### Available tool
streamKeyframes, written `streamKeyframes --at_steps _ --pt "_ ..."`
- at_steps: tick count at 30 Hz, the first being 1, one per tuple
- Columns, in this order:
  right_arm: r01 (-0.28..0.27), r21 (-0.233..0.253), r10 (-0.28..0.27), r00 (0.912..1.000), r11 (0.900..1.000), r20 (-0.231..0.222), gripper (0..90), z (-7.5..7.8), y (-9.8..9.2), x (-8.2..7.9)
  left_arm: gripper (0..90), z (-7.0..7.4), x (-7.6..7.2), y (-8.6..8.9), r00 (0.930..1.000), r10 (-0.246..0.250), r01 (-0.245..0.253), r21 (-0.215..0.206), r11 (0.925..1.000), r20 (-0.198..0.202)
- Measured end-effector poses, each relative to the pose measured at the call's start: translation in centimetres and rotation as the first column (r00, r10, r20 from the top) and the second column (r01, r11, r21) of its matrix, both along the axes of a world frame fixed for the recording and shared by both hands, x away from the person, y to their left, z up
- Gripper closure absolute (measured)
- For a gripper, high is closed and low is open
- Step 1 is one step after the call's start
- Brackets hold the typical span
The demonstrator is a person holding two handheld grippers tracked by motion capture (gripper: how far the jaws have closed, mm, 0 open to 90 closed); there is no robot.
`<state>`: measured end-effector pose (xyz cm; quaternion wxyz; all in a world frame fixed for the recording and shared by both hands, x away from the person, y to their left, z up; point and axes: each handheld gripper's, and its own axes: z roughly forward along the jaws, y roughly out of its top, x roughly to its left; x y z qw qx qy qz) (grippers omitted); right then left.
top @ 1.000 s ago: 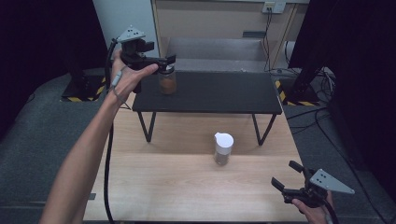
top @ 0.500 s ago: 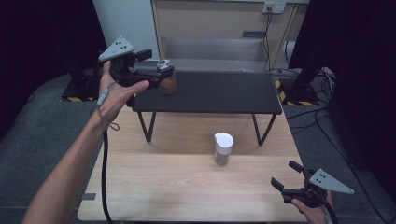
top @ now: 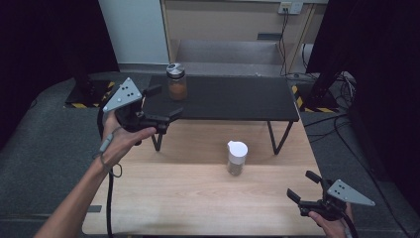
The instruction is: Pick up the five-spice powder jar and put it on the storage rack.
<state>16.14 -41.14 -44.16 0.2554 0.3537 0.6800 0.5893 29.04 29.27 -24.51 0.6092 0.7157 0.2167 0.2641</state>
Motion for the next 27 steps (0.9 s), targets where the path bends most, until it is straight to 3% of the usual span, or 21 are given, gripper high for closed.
streamKeyframes --at_steps 3,8,12,19,24,26,27 --pt "-0.001 -0.001 0.001 1.0 1.0 -0.001 4.0 0.0 0.0 0.0 4.3 -0.9 -0.8 0.2 0.9998 0.017 -0.017 0.031 0.9994 0.007" --pt "-0.003 -0.002 0.003 1.0 1.0 -0.002 4.0 0.0 0.0 0.1 4.5 -2.7 -1.8 0.7 0.9997 0.022 -0.021 0.034 0.9992 -0.006" --pt "-0.002 -0.001 0.002 1.0 1.0 -0.002 4.0 0.0 0.0 0.1 4.5 -4.1 -2.2 1.0 0.9994 0.031 -0.03 0.028 0.9992 -0.017" --pt "-0.004 -0.002 0.004 1.0 1.0 -0.003 4.0 0.0 0.0 0.2 4.3 -8.0 -3.5 1.6 0.9964 0.046 -0.048 -0.017 0.9987 -0.071" --pt "-0.005 -0.003 0.005 1.0 1.0 -0.002 4.0 0.0 0.1 0.2 4.4 -9.5 -3.9 1.9 0.9937 0.055 -0.058 -0.027 0.9979 -0.097" --pt "-0.004 -0.002 0.004 1.0 1.0 -0.003 4.0 0.0 0.1 0.2 4.4 -10.0 -4.1 1.9 0.993 0.064 -0.065 -0.012 0.9978 -0.099" --pt "-0.004 -0.002 0.004 1.0 1.0 -0.003 4.0 0.0 0.1 0.2 4.4 -10.8 -4.4 2.1 0.9914 0.068 -0.071 -0.026 0.9971 -0.112"
